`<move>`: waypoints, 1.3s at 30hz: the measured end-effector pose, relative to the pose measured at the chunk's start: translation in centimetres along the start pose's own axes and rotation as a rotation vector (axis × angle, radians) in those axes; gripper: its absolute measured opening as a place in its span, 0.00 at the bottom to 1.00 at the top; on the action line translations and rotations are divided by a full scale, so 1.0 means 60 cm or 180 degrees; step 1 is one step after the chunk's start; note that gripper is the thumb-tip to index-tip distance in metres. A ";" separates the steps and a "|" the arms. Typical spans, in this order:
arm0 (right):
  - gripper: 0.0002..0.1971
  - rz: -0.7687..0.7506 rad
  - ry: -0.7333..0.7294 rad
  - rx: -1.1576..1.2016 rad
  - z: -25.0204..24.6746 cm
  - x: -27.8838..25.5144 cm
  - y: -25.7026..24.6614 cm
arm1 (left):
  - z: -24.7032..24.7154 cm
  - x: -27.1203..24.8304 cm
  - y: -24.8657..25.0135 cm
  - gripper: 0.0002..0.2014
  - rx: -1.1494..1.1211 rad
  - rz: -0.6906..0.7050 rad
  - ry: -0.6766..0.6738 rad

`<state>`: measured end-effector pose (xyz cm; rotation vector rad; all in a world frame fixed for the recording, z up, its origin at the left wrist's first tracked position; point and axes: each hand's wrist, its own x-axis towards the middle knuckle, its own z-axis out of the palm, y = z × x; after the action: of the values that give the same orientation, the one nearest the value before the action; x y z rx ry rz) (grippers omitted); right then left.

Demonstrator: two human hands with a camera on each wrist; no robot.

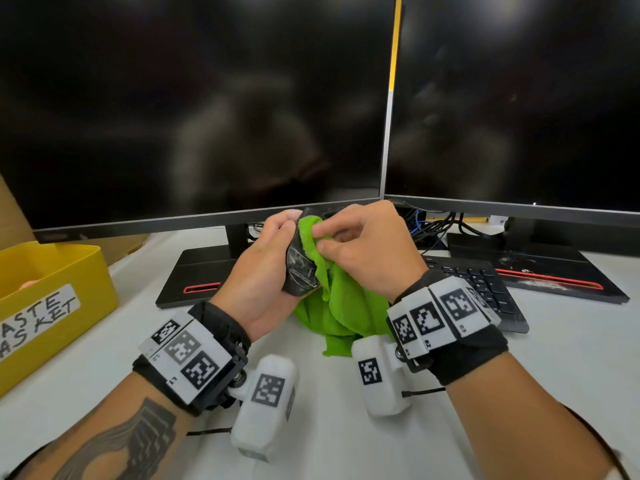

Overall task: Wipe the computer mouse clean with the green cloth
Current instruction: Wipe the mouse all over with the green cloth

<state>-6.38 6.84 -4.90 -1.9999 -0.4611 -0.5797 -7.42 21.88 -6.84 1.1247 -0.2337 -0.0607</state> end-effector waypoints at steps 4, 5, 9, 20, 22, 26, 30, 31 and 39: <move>0.13 0.0222 -0.0255 -0.0357 -0.006 0.003 0.005 | -0.005 0.003 0.006 0.13 0.0019 0.0101 0.0054; 0.13 0.0267 -0.0180 -0.0430 -0.010 0.004 0.007 | -0.005 0.004 0.006 0.14 0.0040 0.0127 0.0068; 0.09 0.0048 0.0065 -0.0342 -0.009 0.002 -0.002 | -0.002 0.002 0.003 0.14 0.0065 0.0113 0.0050; 0.09 -0.0066 -0.0128 -0.0461 -0.007 -0.004 -0.013 | -0.004 0.004 0.003 0.15 0.0110 0.0142 0.0115; 0.09 -0.0076 -0.0242 -0.0503 -0.006 -0.004 -0.013 | -0.006 0.004 0.004 0.15 0.0111 0.0116 0.0132; 0.10 0.0038 -0.0347 -0.0583 -0.014 -0.003 -0.012 | -0.005 0.002 0.002 0.14 0.0163 0.0055 0.0105; 0.10 0.0263 -0.0040 -0.0597 -0.019 0.001 -0.007 | -0.002 0.003 0.000 0.15 0.0212 0.0126 0.0049; 0.10 0.0328 0.0077 -0.0559 -0.020 0.003 -0.004 | -0.002 0.003 0.000 0.15 0.0206 0.0147 0.0047; 0.07 0.0503 0.0095 -0.0102 -0.016 0.006 0.009 | -0.008 0.008 0.001 0.16 0.0465 0.0476 0.0066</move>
<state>-5.98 5.78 -4.70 -2.0336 -0.2740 -0.5203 -6.85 22.23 -6.92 1.2490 -0.3069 0.1023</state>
